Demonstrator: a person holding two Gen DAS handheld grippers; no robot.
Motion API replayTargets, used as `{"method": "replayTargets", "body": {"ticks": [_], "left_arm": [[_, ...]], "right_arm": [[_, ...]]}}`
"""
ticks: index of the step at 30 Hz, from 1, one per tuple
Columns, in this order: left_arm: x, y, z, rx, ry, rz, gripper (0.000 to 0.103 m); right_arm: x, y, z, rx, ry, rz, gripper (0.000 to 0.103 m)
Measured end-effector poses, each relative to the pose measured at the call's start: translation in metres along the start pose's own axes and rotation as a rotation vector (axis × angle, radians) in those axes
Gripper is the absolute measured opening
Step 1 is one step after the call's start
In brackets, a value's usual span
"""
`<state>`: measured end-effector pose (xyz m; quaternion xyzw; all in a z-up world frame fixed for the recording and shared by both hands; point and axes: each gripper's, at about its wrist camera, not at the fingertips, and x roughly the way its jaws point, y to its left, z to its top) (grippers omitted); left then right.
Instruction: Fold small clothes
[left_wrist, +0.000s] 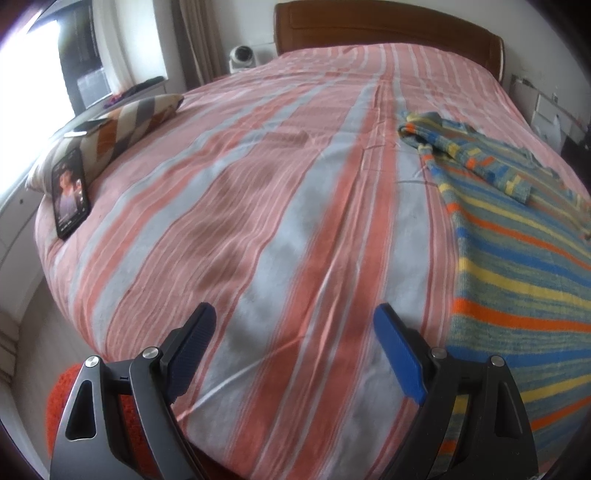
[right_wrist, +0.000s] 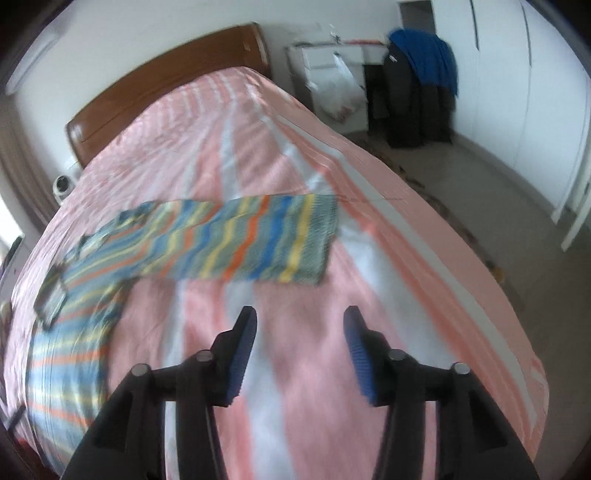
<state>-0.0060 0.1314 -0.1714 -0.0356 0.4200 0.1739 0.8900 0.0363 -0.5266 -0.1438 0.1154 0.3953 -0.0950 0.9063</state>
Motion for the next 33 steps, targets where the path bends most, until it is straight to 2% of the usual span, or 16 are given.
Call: {"method": "replayTargets", "body": {"ticks": [6, 11, 16, 20, 23, 26, 28, 31, 33], "left_arm": [[-0.001, -0.004, -0.002, 0.023, -0.009, 0.019, 0.09], [-0.002, -0.004, -0.003, 0.025, -0.011, 0.025, 0.09], [-0.002, -0.004, -0.003, 0.026, -0.012, 0.026, 0.09], [-0.007, -0.001, 0.0, 0.032, 0.004, 0.022, 0.09], [-0.031, -0.005, 0.015, 0.054, -0.042, -0.04, 0.09], [-0.063, -0.033, 0.052, 0.177, -0.133, -0.134, 0.092], [-0.077, -0.069, 0.08, 0.329, -0.185, -0.224, 0.097], [-0.07, -0.125, 0.107, 0.546, -0.143, -0.361, 0.099], [-0.05, -0.169, 0.116, 0.675, -0.121, -0.389, 0.098]], "right_arm": [[-0.022, 0.036, -0.045, -0.094, -0.078, 0.007, 0.051], [-0.022, 0.045, -0.071, -0.128, -0.114, -0.055, 0.054], [-0.023, 0.049, -0.072, -0.148, -0.129, -0.06, 0.06], [-0.021, 0.052, -0.074, -0.163, -0.124, -0.066, 0.061], [-0.022, 0.053, -0.076, -0.16, -0.13, -0.063, 0.061], [-0.019, 0.055, -0.078, -0.17, -0.128, -0.061, 0.061], [-0.015, 0.057, -0.078, -0.178, -0.121, -0.05, 0.061], [-0.013, 0.059, -0.078, -0.181, -0.117, -0.034, 0.061], [-0.012, 0.06, -0.08, -0.181, -0.112, -0.027, 0.061]]}}
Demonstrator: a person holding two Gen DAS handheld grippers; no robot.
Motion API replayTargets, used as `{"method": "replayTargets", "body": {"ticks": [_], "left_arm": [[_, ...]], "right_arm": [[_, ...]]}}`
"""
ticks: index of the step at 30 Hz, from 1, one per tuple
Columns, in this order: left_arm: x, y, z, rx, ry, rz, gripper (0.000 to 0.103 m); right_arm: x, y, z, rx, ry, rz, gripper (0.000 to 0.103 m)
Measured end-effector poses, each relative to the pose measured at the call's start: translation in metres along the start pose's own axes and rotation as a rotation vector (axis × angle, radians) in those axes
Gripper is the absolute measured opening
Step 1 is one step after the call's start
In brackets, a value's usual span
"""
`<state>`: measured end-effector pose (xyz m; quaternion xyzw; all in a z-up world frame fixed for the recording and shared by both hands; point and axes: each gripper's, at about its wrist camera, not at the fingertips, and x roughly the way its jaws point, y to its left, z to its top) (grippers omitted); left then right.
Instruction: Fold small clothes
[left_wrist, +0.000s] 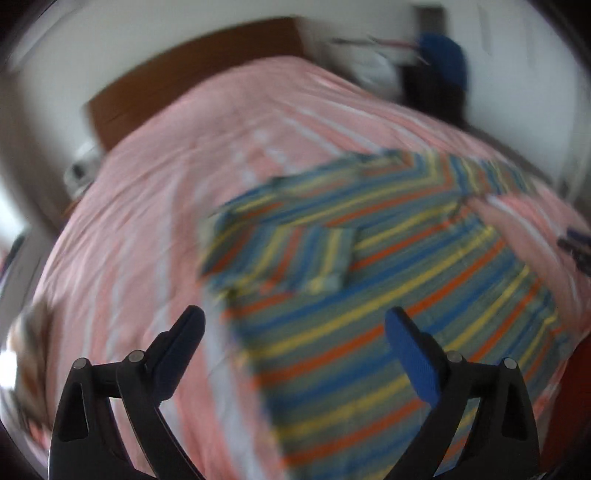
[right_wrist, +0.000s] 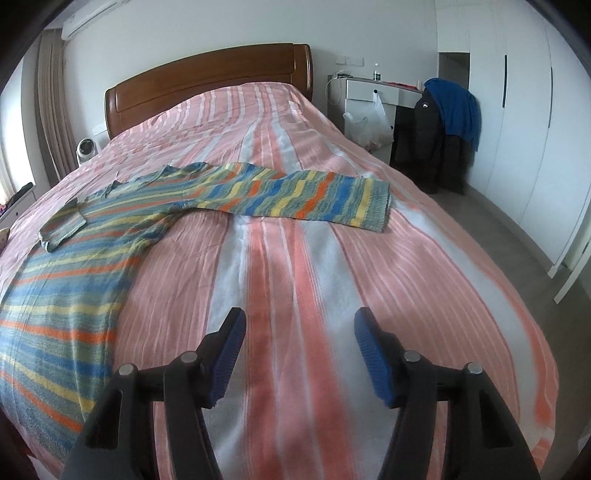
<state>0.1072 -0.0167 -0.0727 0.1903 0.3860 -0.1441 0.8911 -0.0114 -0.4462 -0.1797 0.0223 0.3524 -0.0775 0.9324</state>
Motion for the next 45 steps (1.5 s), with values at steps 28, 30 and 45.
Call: {"method": "replayTargets", "body": {"ticks": [28, 30, 45], "left_arm": [[0.088, 0.268, -0.138, -1.078, 0.21, 0.218, 0.008], [0.087, 0.266, -0.145, -1.117, 0.207, 0.212, 0.008], [0.043, 0.297, -0.197, -1.259, 0.164, 0.271, 0.027]], "right_arm": [[0.004, 0.014, -0.006, -0.066, 0.026, 0.0, 0.063], [0.003, 0.014, -0.007, -0.068, 0.027, -0.002, 0.063], [0.008, 0.012, -0.009, -0.066, 0.042, -0.004, 0.063]]}}
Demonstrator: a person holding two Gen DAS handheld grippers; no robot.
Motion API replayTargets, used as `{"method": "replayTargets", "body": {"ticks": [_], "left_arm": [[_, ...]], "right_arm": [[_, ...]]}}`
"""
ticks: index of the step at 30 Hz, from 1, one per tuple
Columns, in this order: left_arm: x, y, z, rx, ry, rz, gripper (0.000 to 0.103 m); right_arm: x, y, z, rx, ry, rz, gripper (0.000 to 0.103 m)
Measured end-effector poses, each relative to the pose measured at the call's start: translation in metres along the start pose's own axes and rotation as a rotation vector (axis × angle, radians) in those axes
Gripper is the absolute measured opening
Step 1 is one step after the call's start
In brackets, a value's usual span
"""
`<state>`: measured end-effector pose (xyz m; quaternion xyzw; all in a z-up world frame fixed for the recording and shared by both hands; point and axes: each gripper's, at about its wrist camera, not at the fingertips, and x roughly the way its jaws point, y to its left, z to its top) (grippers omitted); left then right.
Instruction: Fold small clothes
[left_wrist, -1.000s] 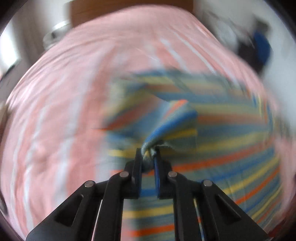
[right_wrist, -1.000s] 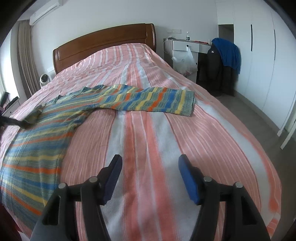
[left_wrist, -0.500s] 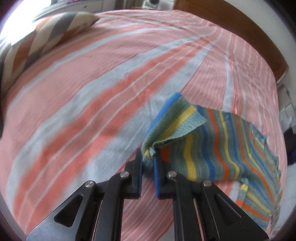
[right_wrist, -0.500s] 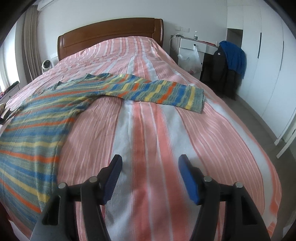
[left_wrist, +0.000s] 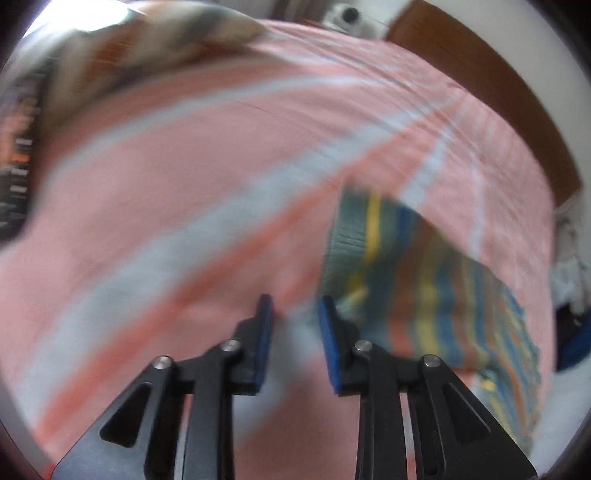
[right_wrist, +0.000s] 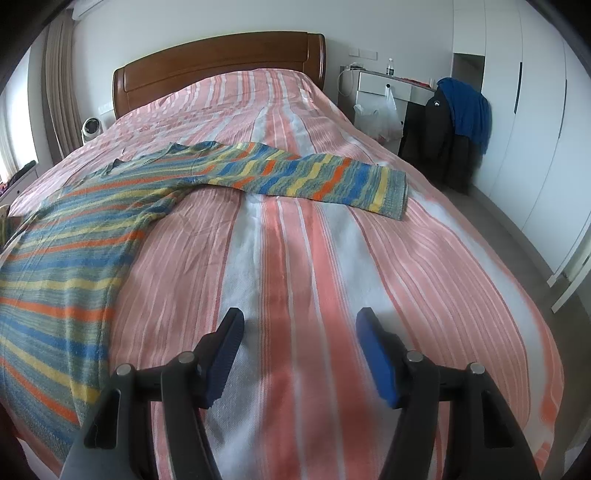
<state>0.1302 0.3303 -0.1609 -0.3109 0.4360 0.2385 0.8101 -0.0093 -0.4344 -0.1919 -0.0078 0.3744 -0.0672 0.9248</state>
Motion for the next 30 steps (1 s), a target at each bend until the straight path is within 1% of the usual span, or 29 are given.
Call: {"method": "replayTargets", "body": {"ticks": [1, 3, 4, 5, 7, 9, 10, 11, 12, 13, 14, 15, 16, 17, 18, 20, 22, 24, 25, 28, 30], "left_arm": [[-0.004, 0.008, 0.002, -0.007, -0.01, 0.022, 0.029], [-0.014, 0.02, 0.003, -0.01, -0.025, 0.042, 0.034], [-0.019, 0.021, 0.002, 0.004, -0.033, 0.052, 0.04], [-0.024, 0.017, 0.0, 0.03, -0.041, 0.06, 0.046], [-0.033, 0.002, -0.003, 0.114, -0.052, 0.052, 0.052], [-0.043, -0.033, -0.003, 0.255, -0.046, 0.007, 0.058], [-0.047, -0.049, -0.004, 0.312, -0.043, -0.022, 0.063], [-0.051, -0.073, -0.005, 0.387, -0.036, -0.066, 0.072], [-0.053, -0.098, -0.006, 0.459, -0.02, -0.105, 0.077], [-0.053, -0.129, -0.008, 0.548, 0.014, -0.153, 0.082], [-0.051, -0.151, -0.01, 0.607, 0.038, -0.18, 0.083], [-0.048, -0.179, -0.012, 0.676, 0.058, -0.203, 0.083], [-0.044, -0.198, -0.013, 0.72, 0.061, -0.209, 0.083], [-0.036, -0.227, -0.015, 0.78, 0.062, -0.204, 0.083], [-0.03, -0.242, -0.015, 0.809, 0.066, -0.196, 0.083], [-0.01, -0.276, -0.014, 0.856, 0.082, -0.18, 0.083], [0.01, -0.299, -0.013, 0.873, 0.089, -0.168, 0.083], [0.034, -0.317, -0.014, 0.891, 0.109, -0.149, 0.083], [0.048, -0.325, -0.013, 0.9, 0.113, -0.135, 0.083], [0.074, -0.336, -0.013, 0.912, 0.131, -0.105, 0.083], [0.088, -0.341, -0.014, 0.945, 0.146, -0.106, 0.083]], "right_arm": [[0.0, 0.0, 0.0, 0.0, -0.001, 0.0, 0.063], [0.0, 0.0, 0.001, 0.001, 0.0, 0.004, 0.063], [0.0, 0.0, 0.001, 0.001, -0.001, 0.006, 0.063], [0.0, 0.0, 0.002, 0.0, 0.0, 0.009, 0.063], [-0.003, -0.002, 0.009, 0.009, 0.007, 0.043, 0.063], [-0.006, -0.004, 0.026, -0.003, 0.014, 0.084, 0.063], [-0.006, -0.003, 0.038, -0.022, 0.021, 0.108, 0.063], [-0.006, -0.002, 0.053, -0.044, 0.025, 0.135, 0.063], [-0.006, 0.0, 0.067, -0.062, 0.023, 0.154, 0.063], [-0.005, 0.002, 0.083, -0.082, 0.02, 0.174, 0.063], [0.0, 0.004, 0.11, -0.103, 0.027, 0.207, 0.063], [0.005, 0.007, 0.128, -0.111, 0.041, 0.233, 0.063], [0.013, 0.01, 0.148, -0.116, 0.054, 0.262, 0.063], [0.023, 0.014, 0.169, -0.117, 0.066, 0.291, 0.065], [0.037, 0.019, 0.192, -0.116, 0.091, 0.327, 0.065], [0.071, 0.032, 0.229, -0.116, 0.14, 0.365, 0.065], [0.106, 0.046, 0.257, -0.122, 0.189, 0.402, 0.065], [0.139, 0.061, 0.278, -0.116, 0.22, 0.41, 0.065], [0.16, 0.07, 0.286, -0.105, 0.25, 0.432, 0.065], [0.208, 0.092, 0.299, -0.113, 0.314, 0.459, 0.065], [0.245, 0.112, 0.303, -0.154, 0.362, 0.452, 0.065]]}}
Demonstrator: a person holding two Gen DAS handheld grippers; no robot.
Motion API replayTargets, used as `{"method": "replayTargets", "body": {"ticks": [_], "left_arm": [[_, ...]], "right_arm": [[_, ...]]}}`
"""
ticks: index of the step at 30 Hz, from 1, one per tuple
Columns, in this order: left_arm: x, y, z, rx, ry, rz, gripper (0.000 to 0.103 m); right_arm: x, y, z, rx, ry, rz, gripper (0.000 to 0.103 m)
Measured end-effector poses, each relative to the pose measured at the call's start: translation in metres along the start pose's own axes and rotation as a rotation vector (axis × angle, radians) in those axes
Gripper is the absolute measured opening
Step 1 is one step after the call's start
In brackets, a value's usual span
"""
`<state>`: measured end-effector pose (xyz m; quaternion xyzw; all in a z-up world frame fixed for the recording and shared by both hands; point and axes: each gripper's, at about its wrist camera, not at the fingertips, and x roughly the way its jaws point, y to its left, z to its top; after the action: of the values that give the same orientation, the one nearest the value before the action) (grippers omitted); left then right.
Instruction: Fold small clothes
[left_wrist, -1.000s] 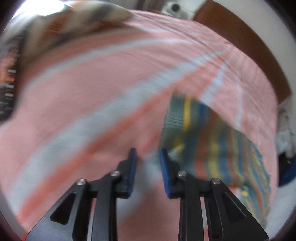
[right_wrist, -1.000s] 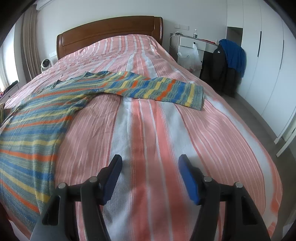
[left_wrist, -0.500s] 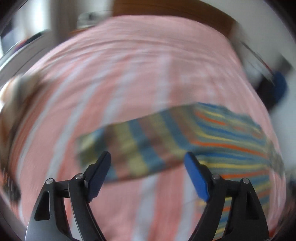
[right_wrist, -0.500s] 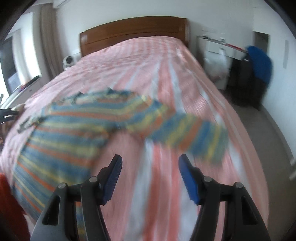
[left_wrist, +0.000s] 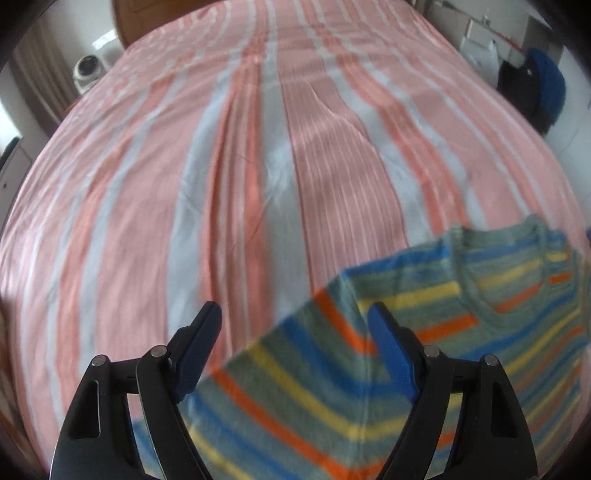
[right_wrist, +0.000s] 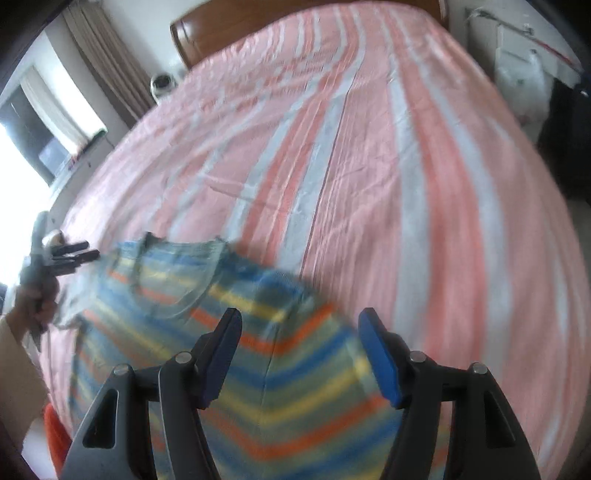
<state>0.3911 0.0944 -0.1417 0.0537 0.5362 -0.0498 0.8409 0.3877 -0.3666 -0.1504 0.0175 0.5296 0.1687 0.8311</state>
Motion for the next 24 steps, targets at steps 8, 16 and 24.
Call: {"method": "replayTargets", "body": {"ticks": [8, 16, 24], "left_arm": [[0.026, -0.029, -0.01, 0.206, 0.067, -0.053, 0.036], [0.006, -0.06, -0.013, 0.268, -0.152, 0.231, 0.003], [0.008, -0.059, -0.032, 0.181, -0.127, 0.285, 0.036]], "right_arm": [[0.074, 0.016, 0.011, -0.149, 0.165, 0.018, 0.038], [0.047, 0.078, 0.011, -0.431, -0.01, -0.407, 0.003], [0.083, 0.064, 0.003, -0.305, -0.006, -0.425, 0.02]]}}
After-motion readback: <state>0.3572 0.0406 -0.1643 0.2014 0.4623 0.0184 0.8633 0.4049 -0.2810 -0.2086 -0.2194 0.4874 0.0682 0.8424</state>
